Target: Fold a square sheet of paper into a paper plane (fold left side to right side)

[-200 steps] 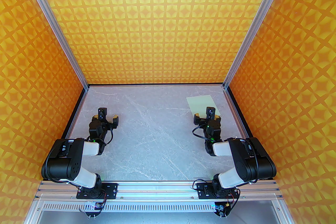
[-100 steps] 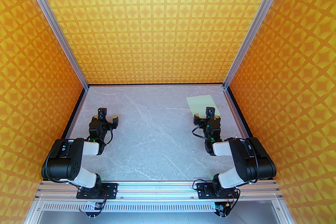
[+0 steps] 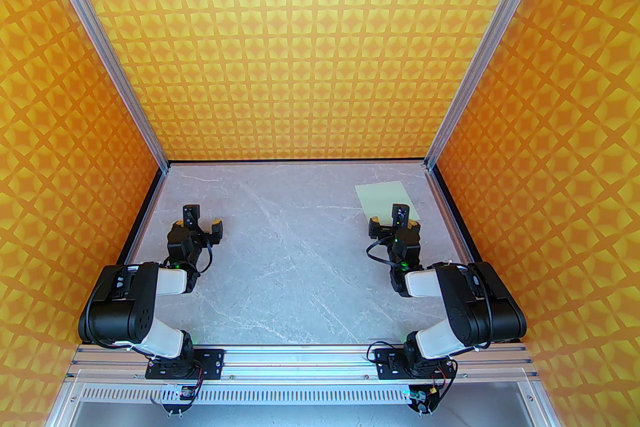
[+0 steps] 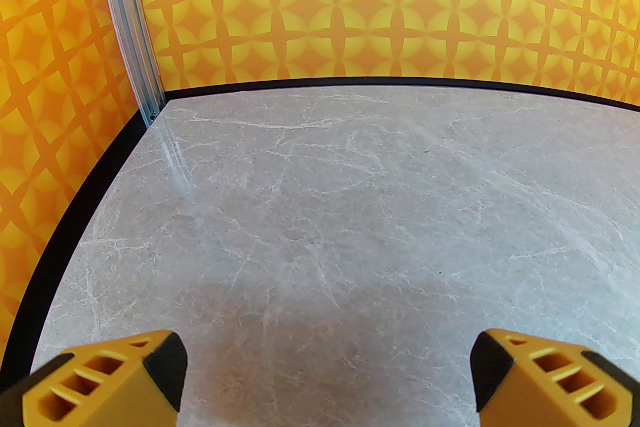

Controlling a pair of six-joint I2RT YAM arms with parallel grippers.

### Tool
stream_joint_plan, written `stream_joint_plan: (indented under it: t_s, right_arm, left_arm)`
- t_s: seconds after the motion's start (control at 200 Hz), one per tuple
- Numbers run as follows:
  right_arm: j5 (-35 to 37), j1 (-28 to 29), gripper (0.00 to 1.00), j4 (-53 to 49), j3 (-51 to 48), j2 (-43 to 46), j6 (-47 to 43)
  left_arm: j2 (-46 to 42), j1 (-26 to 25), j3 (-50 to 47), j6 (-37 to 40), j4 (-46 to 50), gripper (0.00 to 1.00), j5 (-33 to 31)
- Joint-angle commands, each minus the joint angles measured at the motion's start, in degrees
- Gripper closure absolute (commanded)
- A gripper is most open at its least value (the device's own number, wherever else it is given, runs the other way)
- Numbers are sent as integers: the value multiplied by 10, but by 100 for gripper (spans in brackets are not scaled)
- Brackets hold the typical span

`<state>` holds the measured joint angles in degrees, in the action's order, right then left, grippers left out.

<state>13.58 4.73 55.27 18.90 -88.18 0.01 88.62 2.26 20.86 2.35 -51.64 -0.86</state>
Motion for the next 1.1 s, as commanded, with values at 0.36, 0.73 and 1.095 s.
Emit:
stream_joint_plan:
  t_s: [0.36,0.73,1.095]
  right_arm:
    - [182,-2,1,-520,223,171,211]
    - [-7,-6,41,-687,451,-44,240]
    - [-42,-13,100,-762,615,-244,321]
  left_arm:
    - [-180,24,317,-298,648,1,-59]
    - [-149,-18,390,-309,796,1,26]
    - [-91,-124,417,-309,806,1,8]
